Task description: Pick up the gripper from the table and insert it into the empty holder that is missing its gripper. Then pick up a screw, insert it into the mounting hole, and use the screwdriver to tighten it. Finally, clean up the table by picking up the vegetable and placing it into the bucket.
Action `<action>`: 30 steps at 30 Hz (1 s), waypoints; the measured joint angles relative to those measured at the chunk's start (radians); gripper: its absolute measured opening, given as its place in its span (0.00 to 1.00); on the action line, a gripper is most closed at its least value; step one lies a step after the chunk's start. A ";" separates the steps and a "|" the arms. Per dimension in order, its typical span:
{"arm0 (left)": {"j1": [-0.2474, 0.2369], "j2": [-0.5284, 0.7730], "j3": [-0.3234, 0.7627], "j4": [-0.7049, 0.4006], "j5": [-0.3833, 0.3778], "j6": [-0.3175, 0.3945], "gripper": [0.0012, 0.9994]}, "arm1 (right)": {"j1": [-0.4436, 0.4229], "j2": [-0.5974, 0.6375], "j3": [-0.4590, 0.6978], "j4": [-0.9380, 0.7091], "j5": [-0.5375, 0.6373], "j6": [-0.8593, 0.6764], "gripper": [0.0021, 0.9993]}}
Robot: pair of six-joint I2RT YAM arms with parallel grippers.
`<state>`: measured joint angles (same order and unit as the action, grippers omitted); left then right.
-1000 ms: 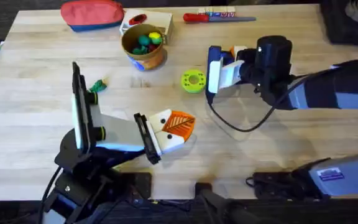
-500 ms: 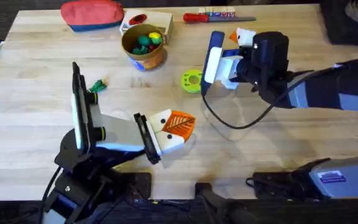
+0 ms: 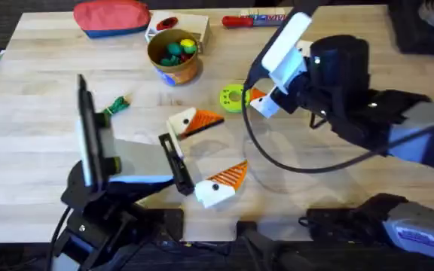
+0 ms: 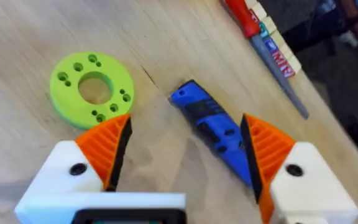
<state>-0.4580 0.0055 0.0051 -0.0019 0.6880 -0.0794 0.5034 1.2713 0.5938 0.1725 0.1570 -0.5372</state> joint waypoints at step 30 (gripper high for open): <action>0.096 1.084 0.931 -0.969 -0.794 -0.115 0.99 | 0.000 -0.242 0.204 -0.468 -0.107 0.280 0.99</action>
<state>-0.3621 1.0890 0.9360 -0.9712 -0.1061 -0.1947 0.5037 1.0298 0.7975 -0.2951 0.0502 -0.2569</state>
